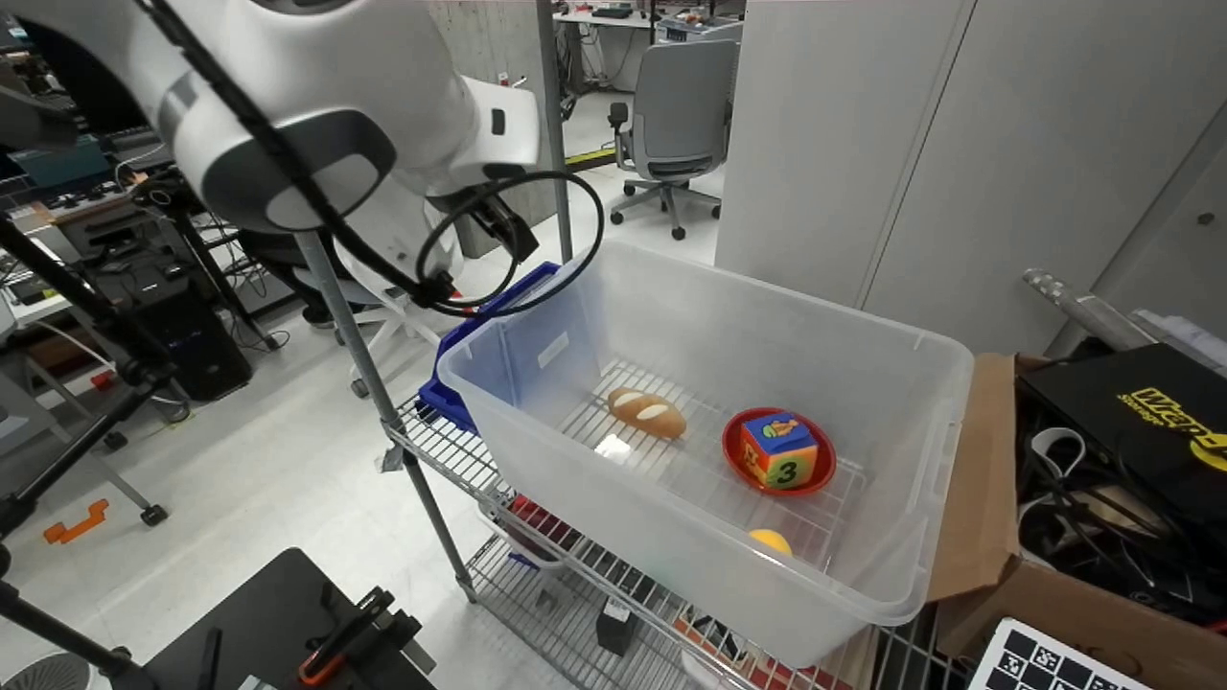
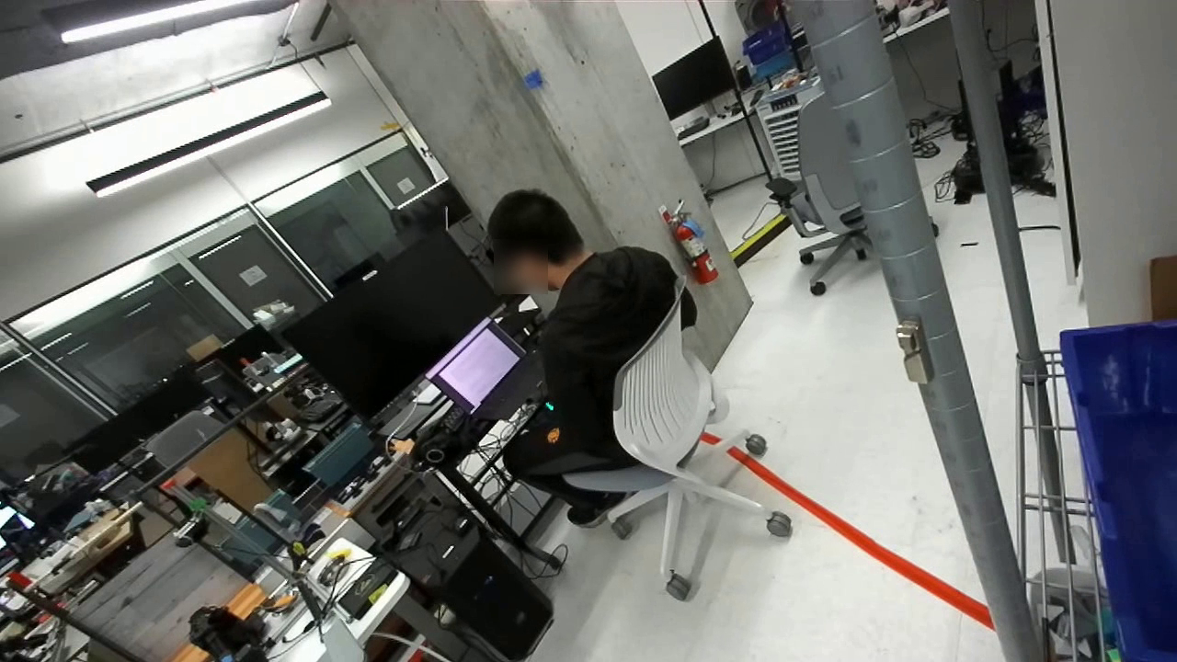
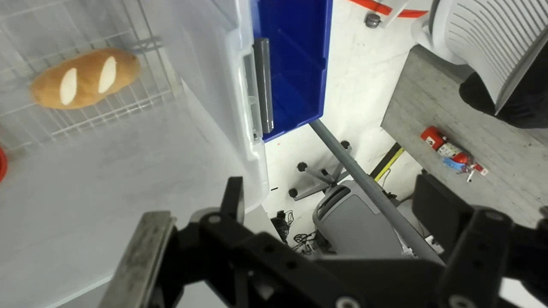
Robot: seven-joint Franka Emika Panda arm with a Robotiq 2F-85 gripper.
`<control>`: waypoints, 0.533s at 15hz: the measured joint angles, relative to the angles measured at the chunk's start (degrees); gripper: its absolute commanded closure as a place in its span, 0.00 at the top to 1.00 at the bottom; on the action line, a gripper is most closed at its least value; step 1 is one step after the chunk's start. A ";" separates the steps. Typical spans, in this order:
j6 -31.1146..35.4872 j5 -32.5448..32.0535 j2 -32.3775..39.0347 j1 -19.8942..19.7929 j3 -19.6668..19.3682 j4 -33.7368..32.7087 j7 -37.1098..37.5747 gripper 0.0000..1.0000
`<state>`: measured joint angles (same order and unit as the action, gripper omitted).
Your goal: Remove the brown object from the basket.
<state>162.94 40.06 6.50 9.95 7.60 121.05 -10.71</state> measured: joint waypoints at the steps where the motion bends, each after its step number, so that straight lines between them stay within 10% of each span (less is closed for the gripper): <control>1: -0.74 2.92 3.24 -0.55 0.02 -3.38 -2.20 1.00; 8: -6.80 -8.73 22.01 -6.07 -3.94 -22.16 3.96 1.00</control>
<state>156.13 31.33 28.52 3.88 3.66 98.89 -6.75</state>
